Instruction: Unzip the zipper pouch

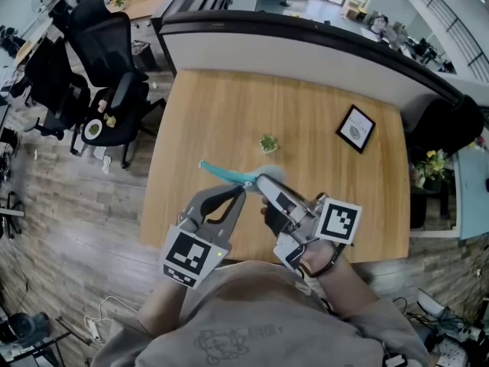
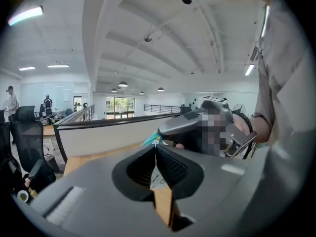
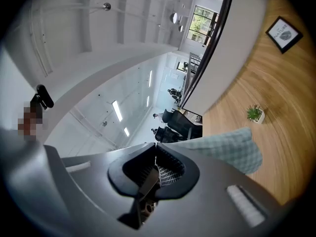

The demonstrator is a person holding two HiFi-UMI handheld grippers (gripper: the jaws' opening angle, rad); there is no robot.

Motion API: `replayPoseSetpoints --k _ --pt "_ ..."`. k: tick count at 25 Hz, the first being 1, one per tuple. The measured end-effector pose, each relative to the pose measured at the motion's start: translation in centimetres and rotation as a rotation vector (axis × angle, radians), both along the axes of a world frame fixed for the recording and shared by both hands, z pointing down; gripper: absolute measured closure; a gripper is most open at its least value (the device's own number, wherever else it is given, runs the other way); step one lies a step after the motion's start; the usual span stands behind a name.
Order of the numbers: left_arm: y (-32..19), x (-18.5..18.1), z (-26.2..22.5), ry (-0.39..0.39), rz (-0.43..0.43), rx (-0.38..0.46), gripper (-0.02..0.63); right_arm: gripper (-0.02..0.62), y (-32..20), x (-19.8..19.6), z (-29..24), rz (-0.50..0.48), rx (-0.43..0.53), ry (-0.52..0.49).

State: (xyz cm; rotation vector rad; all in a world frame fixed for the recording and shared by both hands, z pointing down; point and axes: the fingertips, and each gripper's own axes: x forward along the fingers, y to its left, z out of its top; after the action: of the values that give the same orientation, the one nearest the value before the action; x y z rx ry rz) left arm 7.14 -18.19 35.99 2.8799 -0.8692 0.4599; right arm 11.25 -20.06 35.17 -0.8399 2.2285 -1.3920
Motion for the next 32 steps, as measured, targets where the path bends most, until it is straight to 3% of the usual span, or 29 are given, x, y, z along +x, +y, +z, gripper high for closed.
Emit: replayPoseSetpoints --k 5,13,24,32 --pt "-0.1 -0.3 0.3 -0.037 0.0 0.006 0.601 0.581 0.2 -0.2 0.3 -0.014 -0.001 0.02" --pt "-2.2 -3.4 0.3 -0.083 -0.093 0.005 0.6 0.586 0.3 -0.1 0.0 -0.032 0.001 0.014" --pt "-5.7 -11.8 1.2 -0.114 -0.296 -0.028 0.597 0.586 0.9 2.1 -0.5 -0.028 0.048 0.038" --pt "-4.5 -11.5 2.4 -0.084 -0.333 -0.072 0.584 0.586 1.0 3.2 -0.7 -0.001 0.065 0.044"
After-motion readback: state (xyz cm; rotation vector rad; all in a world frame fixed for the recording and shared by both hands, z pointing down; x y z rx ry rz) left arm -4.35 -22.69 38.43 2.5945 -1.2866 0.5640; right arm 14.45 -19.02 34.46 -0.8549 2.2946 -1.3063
